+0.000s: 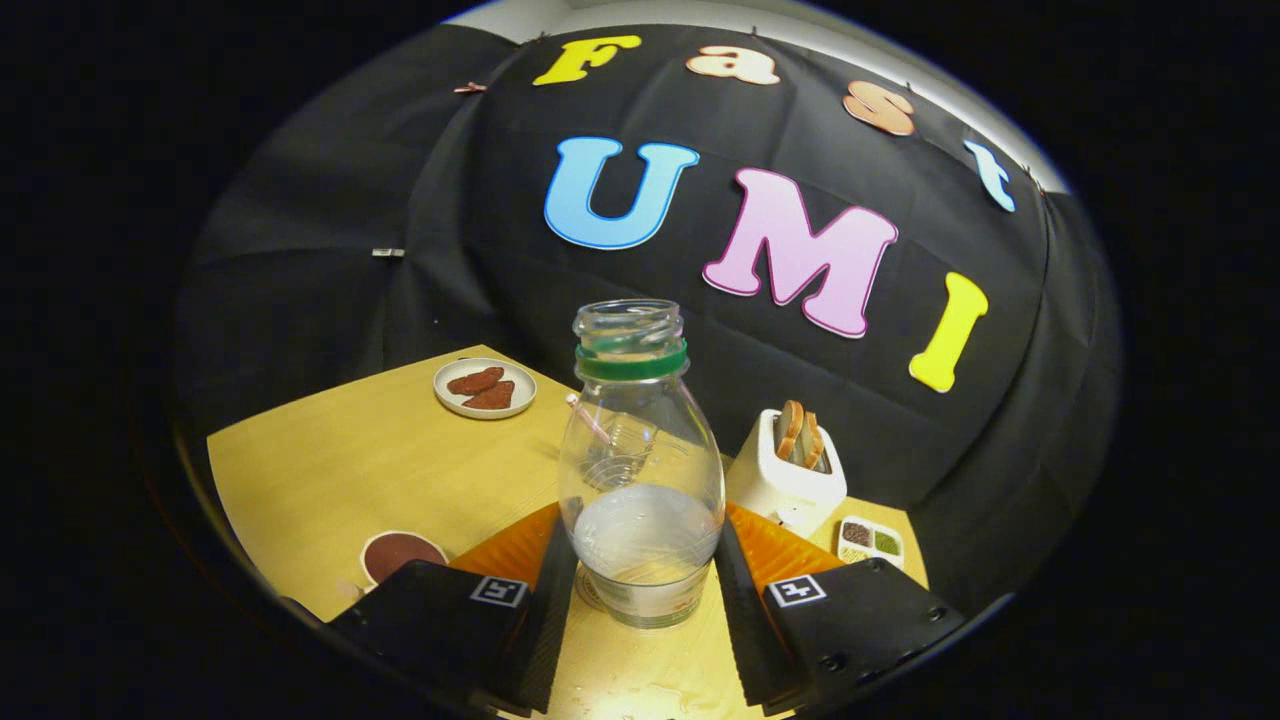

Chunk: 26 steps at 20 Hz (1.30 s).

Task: Take the bottle from table, then pour the juice into the cup, finally place the bottle on the coaster

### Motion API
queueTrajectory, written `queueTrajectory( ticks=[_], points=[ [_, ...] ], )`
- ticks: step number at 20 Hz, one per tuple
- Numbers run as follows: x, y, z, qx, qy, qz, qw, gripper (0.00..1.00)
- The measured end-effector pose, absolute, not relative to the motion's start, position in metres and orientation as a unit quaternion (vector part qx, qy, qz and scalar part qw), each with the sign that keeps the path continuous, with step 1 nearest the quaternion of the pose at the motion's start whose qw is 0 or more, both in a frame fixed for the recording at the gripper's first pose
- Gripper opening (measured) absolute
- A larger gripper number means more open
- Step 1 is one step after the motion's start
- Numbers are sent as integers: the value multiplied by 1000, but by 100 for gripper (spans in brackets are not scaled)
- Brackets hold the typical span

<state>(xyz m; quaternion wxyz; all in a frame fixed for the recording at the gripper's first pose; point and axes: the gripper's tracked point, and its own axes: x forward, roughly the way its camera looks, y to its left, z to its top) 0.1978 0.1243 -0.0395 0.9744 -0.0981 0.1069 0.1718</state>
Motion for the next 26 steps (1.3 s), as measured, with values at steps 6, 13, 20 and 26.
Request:
queueTrajectory(
  ticks=[6, 13, 20, 26],
  points=[
    [237, 138, -66, 4, 109, 190, 976, 72],
    [262, 134, -103, 12, 116, 186, 976, 73],
    [271, 130, -128, 30, 132, 180, 974, 76],
    [266, 128, -133, 23, 140, 183, 973, 81]
  ],
)
